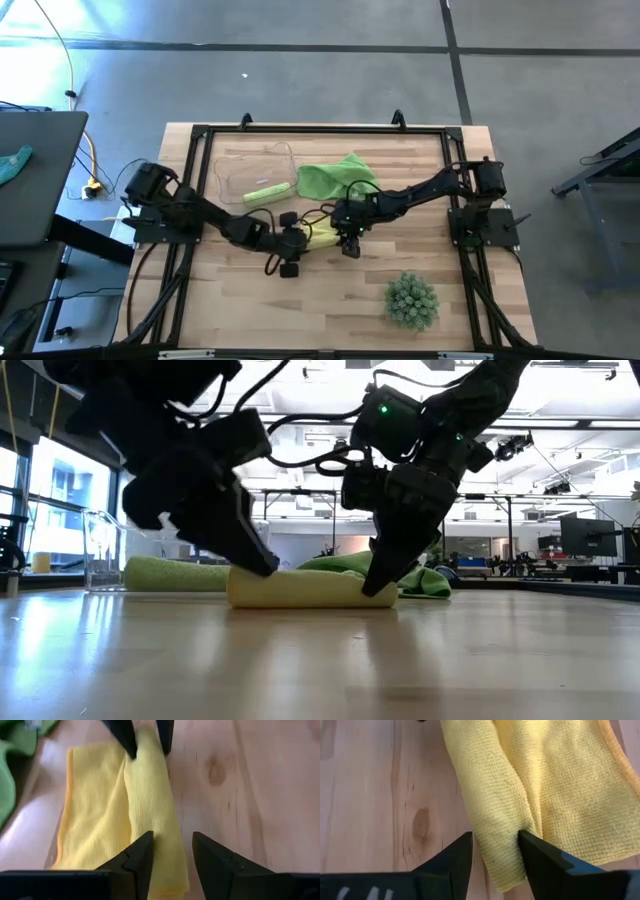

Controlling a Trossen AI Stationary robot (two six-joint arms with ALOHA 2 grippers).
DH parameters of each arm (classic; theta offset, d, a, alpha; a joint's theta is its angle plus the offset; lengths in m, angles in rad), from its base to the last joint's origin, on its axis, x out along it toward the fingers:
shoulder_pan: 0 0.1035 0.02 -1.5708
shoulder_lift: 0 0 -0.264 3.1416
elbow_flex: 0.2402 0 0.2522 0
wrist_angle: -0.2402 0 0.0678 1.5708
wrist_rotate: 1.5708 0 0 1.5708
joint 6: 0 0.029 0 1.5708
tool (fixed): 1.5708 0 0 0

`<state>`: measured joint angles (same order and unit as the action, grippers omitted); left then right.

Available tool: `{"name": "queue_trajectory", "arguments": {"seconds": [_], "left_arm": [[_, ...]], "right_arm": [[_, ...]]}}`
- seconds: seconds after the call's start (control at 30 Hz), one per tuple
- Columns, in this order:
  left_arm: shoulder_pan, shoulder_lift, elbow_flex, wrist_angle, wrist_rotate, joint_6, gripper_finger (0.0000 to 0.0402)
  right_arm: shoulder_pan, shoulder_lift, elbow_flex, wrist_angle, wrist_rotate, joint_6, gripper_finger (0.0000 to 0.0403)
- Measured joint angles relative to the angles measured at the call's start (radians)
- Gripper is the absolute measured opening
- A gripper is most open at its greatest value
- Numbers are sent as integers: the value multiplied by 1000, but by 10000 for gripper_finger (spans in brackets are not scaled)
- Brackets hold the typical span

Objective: Roll microfiber towels into tight, uniform cylinder then place into a basket
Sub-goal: Roll the yellow towel

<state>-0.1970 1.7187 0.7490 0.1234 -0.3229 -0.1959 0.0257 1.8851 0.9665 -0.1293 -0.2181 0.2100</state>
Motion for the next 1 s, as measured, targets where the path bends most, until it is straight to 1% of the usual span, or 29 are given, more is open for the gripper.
{"name": "queue_trajectory", "arguments": {"seconds": [0.13, 0.3, 0.43, 0.53, 0.63, 0.67, 0.77, 0.83, 0.9, 1.0], "left_arm": [[9, 19, 0, -8, -2, -32, 132], [33, 43, 1, -18, 13, -68, 161], [65, 57, 3, -16, 108, -148, 175], [91, 62, 5, -5, 202, -183, 174], [111, 62, 5, -11, 253, -214, 167], [121, 62, 5, -14, 269, -222, 165], [148, 62, 4, -14, 329, -251, 158], [166, 63, 4, -15, 364, -262, 155], [181, 63, 4, -16, 385, -272, 152], [200, 64, 3, -14, 418, -277, 148]], "right_arm": [[0, 0, -1, 5, 0, 0, 156], [0, 0, 2, 15, 0, 18, 156], [0, -13, 39, -53, -1, -10, 156], [11, -49, 73, -169, 8, -65, 156], [36, -100, 112, -254, 12, -124, 156], [49, -116, 121, -275, 28, -135, 156], [123, -154, 126, -283, 146, -200, 156], [191, -159, 125, -277, 275, -277, 156], [256, -159, 114, -248, 426, -358, 156], [328, -145, 76, -156, 609, -426, 156]]}}
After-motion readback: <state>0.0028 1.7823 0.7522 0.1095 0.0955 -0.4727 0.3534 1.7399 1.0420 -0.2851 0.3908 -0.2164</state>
